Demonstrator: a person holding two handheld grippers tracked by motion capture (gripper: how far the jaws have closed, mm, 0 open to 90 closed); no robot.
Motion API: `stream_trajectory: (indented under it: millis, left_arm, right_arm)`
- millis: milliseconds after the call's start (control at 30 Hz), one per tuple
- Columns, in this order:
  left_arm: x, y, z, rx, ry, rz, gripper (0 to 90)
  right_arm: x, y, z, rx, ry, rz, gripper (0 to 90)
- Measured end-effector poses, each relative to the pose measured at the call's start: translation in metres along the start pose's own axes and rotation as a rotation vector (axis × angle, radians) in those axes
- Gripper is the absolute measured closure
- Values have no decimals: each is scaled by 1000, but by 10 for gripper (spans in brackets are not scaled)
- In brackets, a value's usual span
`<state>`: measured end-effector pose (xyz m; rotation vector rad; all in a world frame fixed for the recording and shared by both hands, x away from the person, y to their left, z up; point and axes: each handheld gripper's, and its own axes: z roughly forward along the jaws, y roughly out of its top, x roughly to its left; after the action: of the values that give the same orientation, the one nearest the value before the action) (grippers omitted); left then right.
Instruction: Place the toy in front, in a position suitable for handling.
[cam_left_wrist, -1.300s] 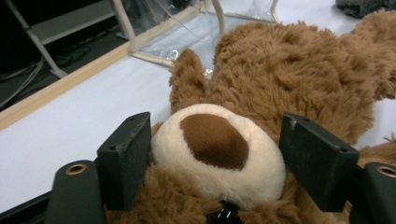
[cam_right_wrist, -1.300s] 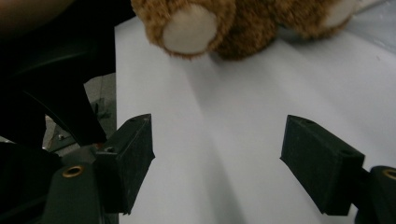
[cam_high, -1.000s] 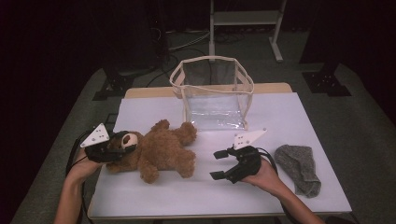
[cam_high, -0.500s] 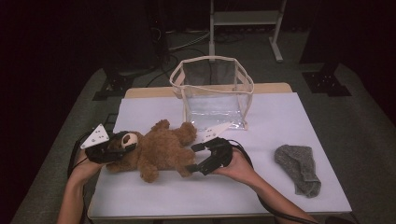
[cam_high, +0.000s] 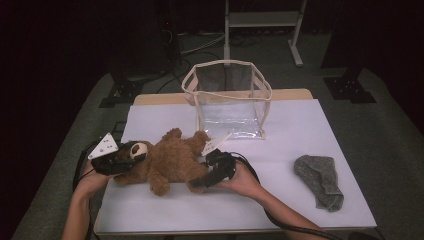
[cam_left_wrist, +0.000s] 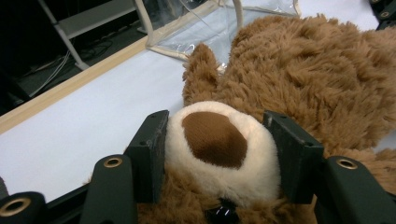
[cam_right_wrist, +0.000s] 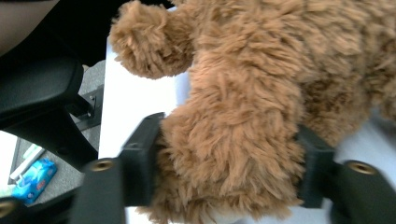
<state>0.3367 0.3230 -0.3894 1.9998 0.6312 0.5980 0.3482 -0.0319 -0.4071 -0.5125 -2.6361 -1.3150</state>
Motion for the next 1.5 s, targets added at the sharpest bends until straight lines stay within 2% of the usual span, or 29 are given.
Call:
stream_trajectory:
  millis: [133,167,200,333,700,1000,1167,1333,1433,1500]
  left_arm:
    - [-1,2,-1,11,1,7,442]
    - [-2,2,-1,15,-1,9,445]
    - [-2,4,-2,24,-2,15,447]
    - [-2,8,-2,35,3,32,462]
    - [-4,13,-7,2,5,41,479]
    - [-7,24,-16,-25,4,60,486]
    - [-11,33,-18,-30,-2,86,489]
    - [-19,46,-16,-45,-24,114,489]
    - [-26,55,-13,-58,-41,133,489]
    - [-32,62,-9,-72,-50,150,489]
  right_arm:
    - [-2,1,-3,-7,13,30,521]
    - [-2,1,-3,-7,13,30,521]
    - [-1,2,-4,-2,10,31,576]
    - [-3,4,-7,-6,11,37,622]
    - [4,7,-14,-12,-32,-13,657]
    - [12,10,-20,-27,-43,-44,668]
    - [20,11,-29,-37,-56,-66,671]
    - [29,11,-44,-38,-89,-98,671]
    - [38,7,-63,-41,-117,-127,672]
    - [40,6,-67,-42,-122,-131,672]
